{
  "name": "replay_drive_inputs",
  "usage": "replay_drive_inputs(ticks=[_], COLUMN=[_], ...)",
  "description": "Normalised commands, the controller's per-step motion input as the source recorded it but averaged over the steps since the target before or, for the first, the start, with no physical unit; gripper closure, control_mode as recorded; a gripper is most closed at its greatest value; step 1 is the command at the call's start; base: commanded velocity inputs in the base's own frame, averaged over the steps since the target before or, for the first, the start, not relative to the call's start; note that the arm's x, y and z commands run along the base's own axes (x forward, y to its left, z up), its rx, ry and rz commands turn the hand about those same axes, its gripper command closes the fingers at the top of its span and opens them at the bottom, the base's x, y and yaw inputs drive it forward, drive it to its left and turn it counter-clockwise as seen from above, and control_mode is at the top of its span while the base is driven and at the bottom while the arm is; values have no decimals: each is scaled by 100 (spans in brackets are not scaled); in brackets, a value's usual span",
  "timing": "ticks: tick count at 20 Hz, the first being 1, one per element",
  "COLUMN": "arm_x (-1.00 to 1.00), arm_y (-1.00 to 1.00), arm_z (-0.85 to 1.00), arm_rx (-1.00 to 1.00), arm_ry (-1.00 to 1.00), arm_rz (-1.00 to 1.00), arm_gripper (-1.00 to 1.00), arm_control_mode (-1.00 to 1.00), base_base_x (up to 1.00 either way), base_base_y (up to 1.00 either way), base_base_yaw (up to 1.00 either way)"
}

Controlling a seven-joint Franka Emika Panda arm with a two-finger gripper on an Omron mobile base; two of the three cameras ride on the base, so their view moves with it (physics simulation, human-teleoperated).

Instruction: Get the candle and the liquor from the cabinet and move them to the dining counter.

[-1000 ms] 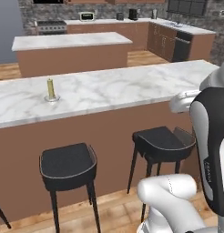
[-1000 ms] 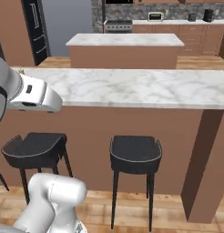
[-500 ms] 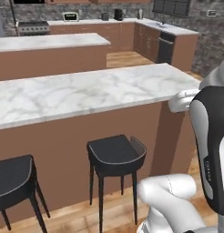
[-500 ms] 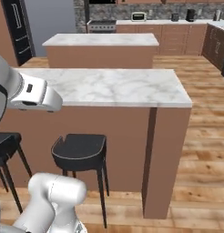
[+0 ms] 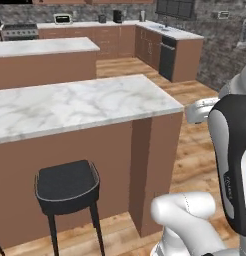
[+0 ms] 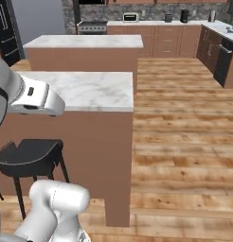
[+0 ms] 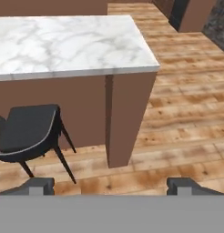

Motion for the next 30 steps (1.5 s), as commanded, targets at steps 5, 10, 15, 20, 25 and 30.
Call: replay_drive_inputs(ticks=[5, 10, 15, 20, 25, 30], arm_x=[0, 0, 0, 0, 0, 0], arm_y=[0, 0, 0, 0, 0, 0], arm_z=[0, 0, 0, 0, 0, 0], arm_rx=[0, 0, 0, 0, 0, 0], arm_ry=[0, 0, 0, 0, 0, 0], arm_rz=[0, 0, 0, 0, 0, 0], arm_gripper=[-100, -100, -100, -100, -100, -100], arm_control_mode=[100, 100, 100, 100, 100, 100], base_base_x=[46, 58, 68, 82, 100, 100], base_base_y=[-100, -100, -100, -100, -94, -62], base_base_yaw=[0, 0, 0, 0, 3, 12])
